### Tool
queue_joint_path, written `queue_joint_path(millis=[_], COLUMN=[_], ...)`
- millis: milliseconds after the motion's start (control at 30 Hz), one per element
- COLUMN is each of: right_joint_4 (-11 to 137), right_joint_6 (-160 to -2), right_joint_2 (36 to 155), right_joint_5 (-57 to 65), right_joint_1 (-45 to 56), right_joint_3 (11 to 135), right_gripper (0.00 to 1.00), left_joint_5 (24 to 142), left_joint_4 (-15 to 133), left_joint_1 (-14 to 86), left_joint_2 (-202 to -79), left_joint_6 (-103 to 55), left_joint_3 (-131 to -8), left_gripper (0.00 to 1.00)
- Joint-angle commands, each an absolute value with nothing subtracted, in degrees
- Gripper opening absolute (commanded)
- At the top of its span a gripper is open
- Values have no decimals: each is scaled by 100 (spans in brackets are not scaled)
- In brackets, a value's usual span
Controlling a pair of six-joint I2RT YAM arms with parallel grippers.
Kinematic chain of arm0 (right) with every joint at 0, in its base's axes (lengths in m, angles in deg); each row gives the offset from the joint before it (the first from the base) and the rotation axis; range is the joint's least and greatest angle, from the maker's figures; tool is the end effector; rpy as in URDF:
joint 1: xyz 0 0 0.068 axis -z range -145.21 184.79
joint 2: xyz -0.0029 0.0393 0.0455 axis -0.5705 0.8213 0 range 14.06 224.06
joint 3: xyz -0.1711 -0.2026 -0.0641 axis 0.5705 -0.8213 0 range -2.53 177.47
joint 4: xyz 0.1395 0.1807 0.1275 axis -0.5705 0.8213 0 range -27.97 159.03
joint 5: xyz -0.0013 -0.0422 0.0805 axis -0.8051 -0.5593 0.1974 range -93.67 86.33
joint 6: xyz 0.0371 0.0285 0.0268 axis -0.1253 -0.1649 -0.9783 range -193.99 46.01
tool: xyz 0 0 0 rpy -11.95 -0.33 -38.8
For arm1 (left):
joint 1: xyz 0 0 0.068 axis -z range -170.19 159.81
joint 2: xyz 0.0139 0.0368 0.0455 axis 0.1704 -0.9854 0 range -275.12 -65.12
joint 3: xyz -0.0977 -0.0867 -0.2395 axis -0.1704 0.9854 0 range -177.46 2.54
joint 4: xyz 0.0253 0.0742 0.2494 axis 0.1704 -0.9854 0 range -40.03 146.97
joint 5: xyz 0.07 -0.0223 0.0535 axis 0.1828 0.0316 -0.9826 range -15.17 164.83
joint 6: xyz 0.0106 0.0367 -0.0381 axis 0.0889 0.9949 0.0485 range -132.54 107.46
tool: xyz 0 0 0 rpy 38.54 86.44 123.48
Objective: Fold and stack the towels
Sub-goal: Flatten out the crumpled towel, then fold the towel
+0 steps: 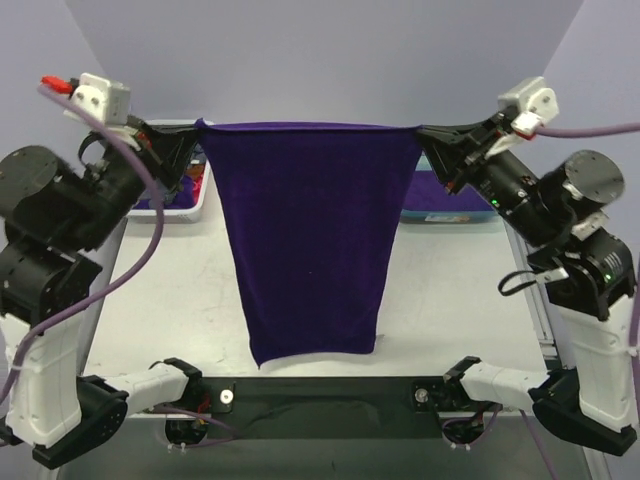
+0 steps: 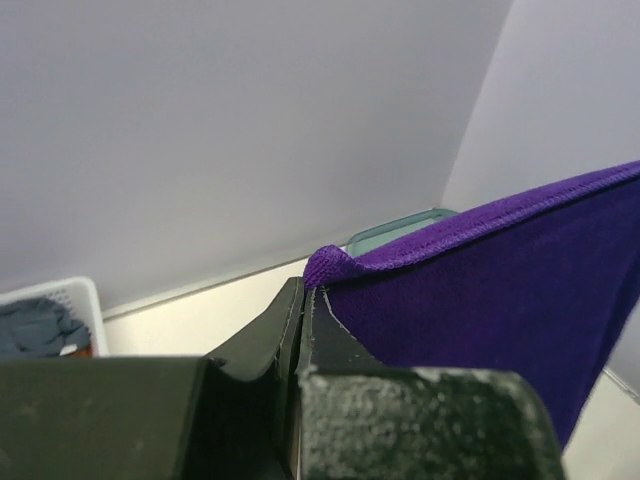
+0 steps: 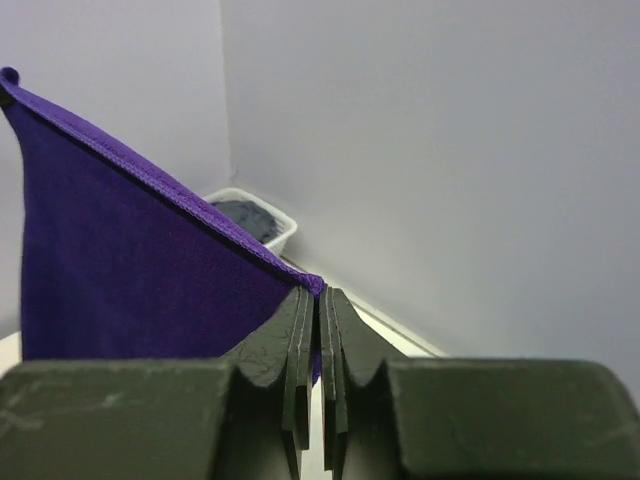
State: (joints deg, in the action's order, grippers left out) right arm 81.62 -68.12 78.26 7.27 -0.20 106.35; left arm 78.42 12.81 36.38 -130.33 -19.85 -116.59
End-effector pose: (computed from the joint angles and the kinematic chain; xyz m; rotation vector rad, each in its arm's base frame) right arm 0.1073 0.0834 0.6124 -0.5615 1.0137 0.5591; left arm 0.1000 -0.0525 0.6050 0.2899 1.3918 -0.5338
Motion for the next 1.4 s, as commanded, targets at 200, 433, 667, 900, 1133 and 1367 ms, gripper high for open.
queue_joint_path(millis=[200,433,667,900,1133,1367], right_joint_4=[7829,7030,6247,5457,5069,5165], right_joint_6=[-6922,-6898,-6740,-6521,-6406,-6520], right_joint_2=[9690,11669,13068,13429,13394,12736], right_joint_5=[-104,116,187,310,354,424], right_joint_1=[876,1387,1475,1475,1483,1483], right_joint_3=[10277,10328,10742,10532,10101,9293], right_gripper=[0,0,0,0,0,0], left_joint_5=[6068,5778,5532,5505,5654,5979], left_joint_4=[1590,2831,3569,3868,4221,4177], left_joint_1=[2768,2353,2282,2230,2229,2229], left_joint_2=[-14605,-16389,-18041,-18386,-18202,-17526], left_joint_6=[-2220,-2292,-2063,-1975,-1975,-2115], left_joint_3=[-10148,-9703,-10564,-10531,-9933,-9213], left_gripper=[0,0,0,0,0,0])
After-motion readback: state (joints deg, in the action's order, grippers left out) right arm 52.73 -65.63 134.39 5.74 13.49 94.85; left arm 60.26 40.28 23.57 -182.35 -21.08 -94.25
